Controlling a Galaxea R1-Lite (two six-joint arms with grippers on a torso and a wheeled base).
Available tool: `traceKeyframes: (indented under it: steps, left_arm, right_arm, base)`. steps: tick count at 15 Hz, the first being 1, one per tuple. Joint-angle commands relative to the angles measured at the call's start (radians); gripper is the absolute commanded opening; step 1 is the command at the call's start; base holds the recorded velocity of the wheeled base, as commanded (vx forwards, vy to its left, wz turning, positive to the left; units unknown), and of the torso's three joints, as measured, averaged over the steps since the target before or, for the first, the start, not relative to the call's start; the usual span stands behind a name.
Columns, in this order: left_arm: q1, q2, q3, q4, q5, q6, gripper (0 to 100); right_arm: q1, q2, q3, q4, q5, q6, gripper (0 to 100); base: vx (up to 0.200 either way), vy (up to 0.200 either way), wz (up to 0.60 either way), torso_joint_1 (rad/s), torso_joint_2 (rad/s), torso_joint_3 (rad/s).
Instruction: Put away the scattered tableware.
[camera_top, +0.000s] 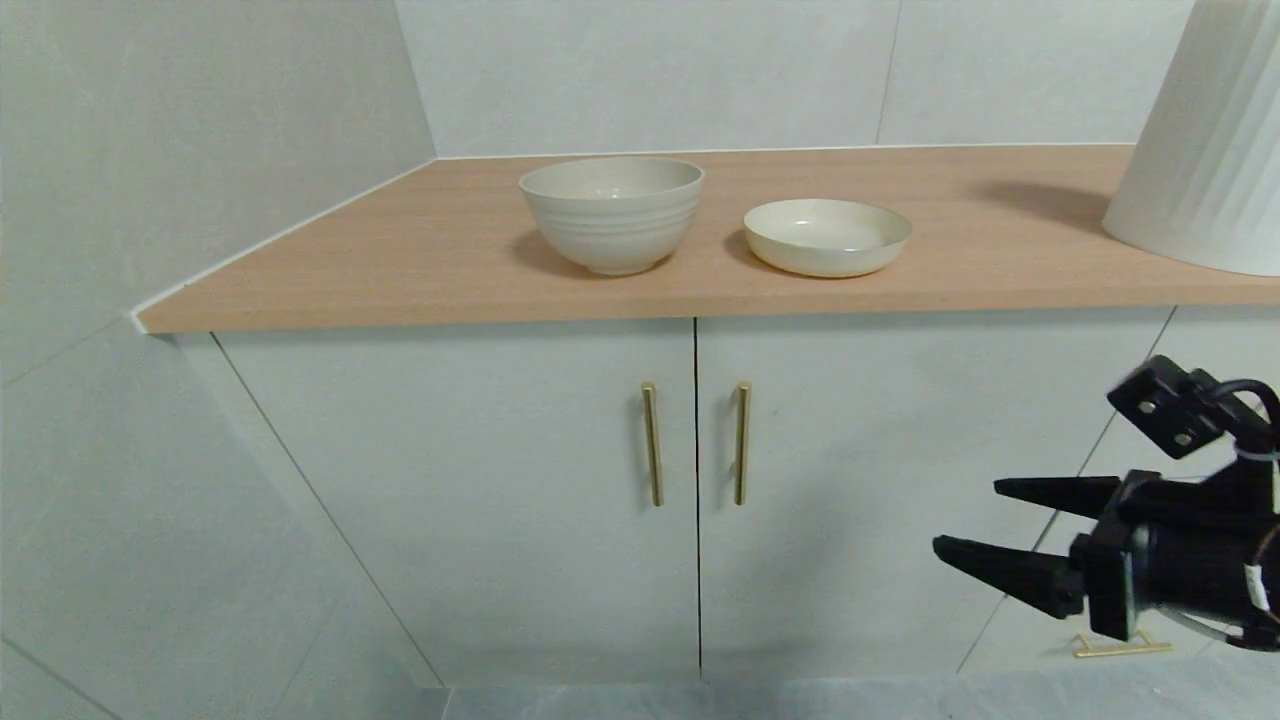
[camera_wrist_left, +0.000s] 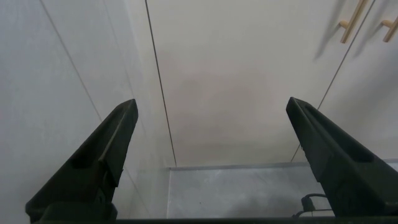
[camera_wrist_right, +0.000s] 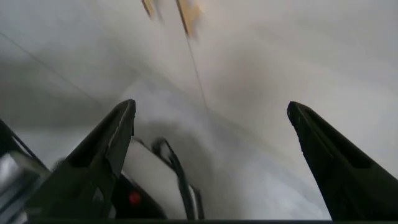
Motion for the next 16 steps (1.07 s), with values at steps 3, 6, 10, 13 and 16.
traceKeyframes:
  steps: [3, 6, 10, 13, 16]
  left_arm:
    - [0.0, 0.002, 0.0, 0.0, 0.0, 0.0, 100]
    - [0.0, 0.002, 0.0, 0.0, 0.0, 0.0, 100]
    - [0.0, 0.002, 0.0, 0.0, 0.0, 0.0, 100]
    - [0.0, 0.002, 0.0, 0.0, 0.0, 0.0, 100]
    - [0.0, 0.002, 0.0, 0.0, 0.0, 0.0, 100]
  right_arm:
    - [0.092, 0.178, -0.163, -0.026, 0.004, 0.081, 100]
    - [0.118, 0.265, -0.235, -0.027, -0.002, 0.084, 100]
    - [0.164, 0.376, -0.339, -0.029, -0.003, 0.152, 100]
    - [0.181, 0.405, -0.332, -0.058, 0.003, 0.207, 100]
    - [0.213, 0.471, -0.316, -0.22, -0.003, 0.217, 100]
  base:
    - [0.0, 0.0, 0.0, 0.0, 0.0, 0.0]
    - [0.0, 0.0, 0.0, 0.0, 0.0, 0.0]
    - [0.0, 0.0, 0.0, 0.0, 0.0, 0.0]
    - [0.0, 0.0, 0.0, 0.0, 0.0, 0.0]
    - [0.0, 0.0, 0.0, 0.0, 0.0, 0.0]
